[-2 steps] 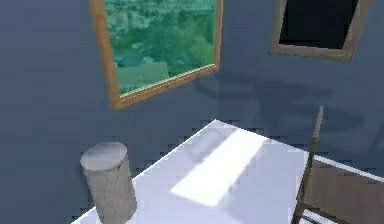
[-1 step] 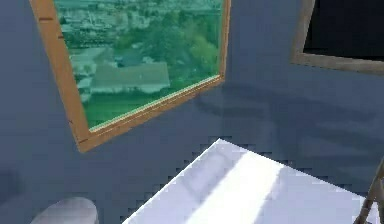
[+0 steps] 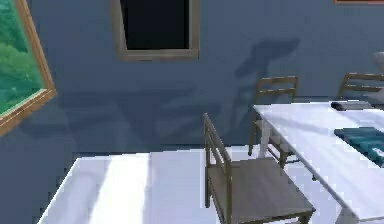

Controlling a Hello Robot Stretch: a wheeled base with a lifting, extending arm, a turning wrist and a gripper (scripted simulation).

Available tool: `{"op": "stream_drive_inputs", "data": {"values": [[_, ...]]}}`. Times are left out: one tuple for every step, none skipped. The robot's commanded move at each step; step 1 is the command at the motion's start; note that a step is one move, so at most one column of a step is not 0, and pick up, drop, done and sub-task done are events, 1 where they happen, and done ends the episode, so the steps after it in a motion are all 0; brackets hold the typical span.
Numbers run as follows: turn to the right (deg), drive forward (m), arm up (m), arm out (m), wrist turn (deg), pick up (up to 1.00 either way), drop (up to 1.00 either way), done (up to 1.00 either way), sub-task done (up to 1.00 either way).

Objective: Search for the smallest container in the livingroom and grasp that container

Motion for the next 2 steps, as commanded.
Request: {"op": "stream_drive_inputs", "data": {"values": [[45.0, 0.0, 0.0, 0.0, 0.0, 0.0, 0.0, 0.0, 0.0], [42.0, 0.0, 0.0, 0.0, 0.0, 0.0, 0.0, 0.0, 0.0]]}}
